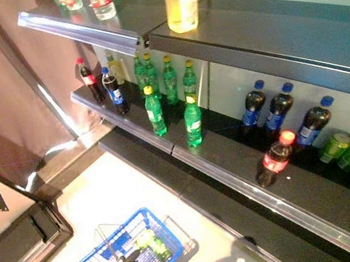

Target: Pick up the drink and place into the basket.

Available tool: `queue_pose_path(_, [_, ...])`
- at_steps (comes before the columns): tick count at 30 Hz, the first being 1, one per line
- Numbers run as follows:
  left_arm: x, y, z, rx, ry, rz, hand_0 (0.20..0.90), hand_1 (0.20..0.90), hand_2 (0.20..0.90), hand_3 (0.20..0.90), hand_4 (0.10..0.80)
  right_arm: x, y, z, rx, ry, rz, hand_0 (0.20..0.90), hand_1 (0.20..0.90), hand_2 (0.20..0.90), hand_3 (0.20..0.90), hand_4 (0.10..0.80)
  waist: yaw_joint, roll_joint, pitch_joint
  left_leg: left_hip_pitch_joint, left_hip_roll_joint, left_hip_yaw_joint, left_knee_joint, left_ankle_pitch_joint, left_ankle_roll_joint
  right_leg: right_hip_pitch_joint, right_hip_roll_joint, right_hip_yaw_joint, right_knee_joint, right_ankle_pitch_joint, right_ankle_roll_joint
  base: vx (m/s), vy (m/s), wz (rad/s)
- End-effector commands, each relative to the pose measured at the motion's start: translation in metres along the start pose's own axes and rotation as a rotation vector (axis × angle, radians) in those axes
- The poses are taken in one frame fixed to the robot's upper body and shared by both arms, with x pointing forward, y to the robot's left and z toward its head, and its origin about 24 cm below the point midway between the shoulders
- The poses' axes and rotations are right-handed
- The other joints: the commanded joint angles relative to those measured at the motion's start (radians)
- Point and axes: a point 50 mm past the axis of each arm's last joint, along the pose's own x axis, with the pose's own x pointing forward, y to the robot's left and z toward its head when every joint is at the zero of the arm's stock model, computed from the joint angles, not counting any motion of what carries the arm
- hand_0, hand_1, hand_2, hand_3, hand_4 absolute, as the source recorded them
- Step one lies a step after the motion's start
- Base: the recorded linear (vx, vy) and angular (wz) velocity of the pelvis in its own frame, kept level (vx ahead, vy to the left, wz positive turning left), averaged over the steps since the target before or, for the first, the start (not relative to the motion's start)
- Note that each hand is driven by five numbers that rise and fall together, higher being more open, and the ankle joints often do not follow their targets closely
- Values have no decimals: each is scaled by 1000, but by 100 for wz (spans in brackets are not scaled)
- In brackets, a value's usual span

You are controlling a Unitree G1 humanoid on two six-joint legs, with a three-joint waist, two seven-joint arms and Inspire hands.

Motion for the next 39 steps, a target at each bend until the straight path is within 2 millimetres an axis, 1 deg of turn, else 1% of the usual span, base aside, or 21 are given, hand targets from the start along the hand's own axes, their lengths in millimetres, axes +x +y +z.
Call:
queue_pose_path(1, [9,-29,21,30,-78,-207,300,300,300,200,100,2,-5,32,36,-86,-10,900,900,900,900,800,48,4,-11,9,125,56,-83,202,-158,-43,58,18,37,-3,-66,74,92,152])
queue_pose_path(4, [7,-24,18,20,-80,-192,300,300,300,200,100,2,-5,33,20,-89,1,900,900,900,900,800,50,10,-18,19,119,74,-93,200,-158,-42,54,-2,54,-12,-66,123,152,94])
queue_pose_path(6, [4,-20,14,3,-85,-184,300,300,300,200,100,2,-5,33,-2,-85,8,900,900,900,900,800,61,13,-23,21,102,66,-96,178,-147,-41,47,-5,70,-24,-66,216,276,43])
queue_pose_path(11, [-1,-11,8,-17,-88,-174,300,300,300,200,100,3,-2,32,-35,-72,20,900,900,900,900,800,92,4,-34,30,48,47,-91,86,-91,-33,14,-15,114,-49,-62,195,255,13])
queue_pose_path(12, [-2,-10,9,-25,-93,-174,300,300,300,200,100,3,0,32,-43,-73,24,900,900,900,900,800,105,-4,-38,31,26,37,-81,43,-66,-29,-5,-18,131,-52,-55,271,361,8])
queue_pose_path(14, [-2,-10,13,-25,-94,-170,300,300,300,200,100,3,4,31,-50,-72,28,900,900,900,900,800,119,-20,-45,28,-7,17,-69,5,-32,-28,-33,-14,167,-43,-27,239,315,11])
queue_pose_path(18, [-1,-14,23,17,-81,-189,300,300,300,200,100,3,10,32,-17,-84,35,900,900,900,900,800,119,-49,-46,53,-80,-14,-87,-46,25,-79,-101,25,305,45,39,176,272,31])
queue_pose_path(19, [-1,-15,25,19,-81,-189,300,300,300,200,100,3,10,32,-16,-85,37,900,900,900,900,800,119,-53,-46,55,-90,-18,-91,-50,32,-89,-111,33,328,52,47,224,373,34])
queue_pose_path(20, [0,-18,31,33,-80,-198,300,300,300,200,100,3,13,31,2,-88,45,900,900,900,900,800,115,-61,-45,64,-126,-38,-102,-72,59,-126,-142,67,433,104,76,183,311,37])
queue_pose_path(22, [2,-22,35,56,-75,-208,300,300,300,200,100,3,17,30,23,-93,55,900,900,900,900,800,105,-61,-41,67,-159,-70,-108,-96,92,-191,-158,128,594,166,101,194,315,60])
queue_pose_path(23, [2,-23,36,65,-74,-212,300,300,300,200,100,3,19,30,33,-96,60,900,900,900,900,800,99,-59,-37,68,-168,-86,-112,-105,105,-231,-149,155,656,184,106,97,195,82])
queue_pose_path(24, [3,-25,38,68,-76,-215,300,300,300,200,100,3,20,31,39,-99,62,900,900,900,900,800,97,-48,-34,60,-157,-77,-114,-88,111,-254,-134,153,678,204,81,117,131,72])
queue_pose_path(25, [3,-27,40,71,-78,-222,300,300,300,200,100,4,23,32,36,-98,67,900,900,900,900,800,90,-46,-28,61,-162,-95,-115,-93,116,-289,-117,175,690,199,73,121,61,61])
queue_pose_path(28, [8,-35,40,101,-57,-242,300,300,300,200,100,4,25,32,60,-84,69,900,900,900,900,800,70,-53,-10,71,-171,-147,-111,-96,107,-330,-56,188,559,160,48,227,-50,59])
queue_pose_path(30, [10,-40,41,114,-47,-249,300,300,300,200,100,4,24,29,75,-77,64,900,900,900,900,800,60,-63,1,81,-182,-177,-106,-103,97,-338,-51,193,421,175,47,244,-139,76])
queue_pose_path(31, [12,-43,40,130,-35,-252,300,300,300,200,100,4,23,25,89,-65,61,900,900,900,900,800,43,-77,8,92,-197,-205,-97,-116,88,-359,-38,218,264,202,50,253,-124,81])
queue_pose_path(32, [12,-43,40,130,-34,-251,300,300,300,200,100,4,23,25,88,-63,61,900,900,900,900,800,39,-77,10,94,-197,-210,-95,-120,87,-357,-34,219,246,208,51,453,-157,55])
queue_pose_path(33, [12,-42,37,140,-21,-251,300,300,300,200,100,4,23,19,99,-53,58,900,900,900,900,800,13,-87,21,108,-219,-249,-74,-149,85,-410,-26,258,150,261,68,395,-75,75])
queue_pose_path(35, [11,-38,34,148,-12,-251,300,300,300,200,100,3,21,17,117,-50,51,900,900,900,900,800,-15,-86,39,129,-237,-307,-35,-195,90,-465,-30,270,72,294,78,505,-81,90])
queue_pose_path(37, [10,-35,32,152,-8,-246,300,300,300,200,100,3,20,15,120,-46,48,900,900,900,900,800,-22,-82,44,142,-243,-326,-19,-213,93,-479,-33,268,65,301,78,382,-53,72])
queue_pose_path(39, [7,-29,27,162,0,-245,300,300,300,200,100,3,17,7,131,-27,39,900,900,900,900,800,-48,-82,41,168,-262,-366,37,-270,110,-487,-12,330,130,294,62,553,-87,77])
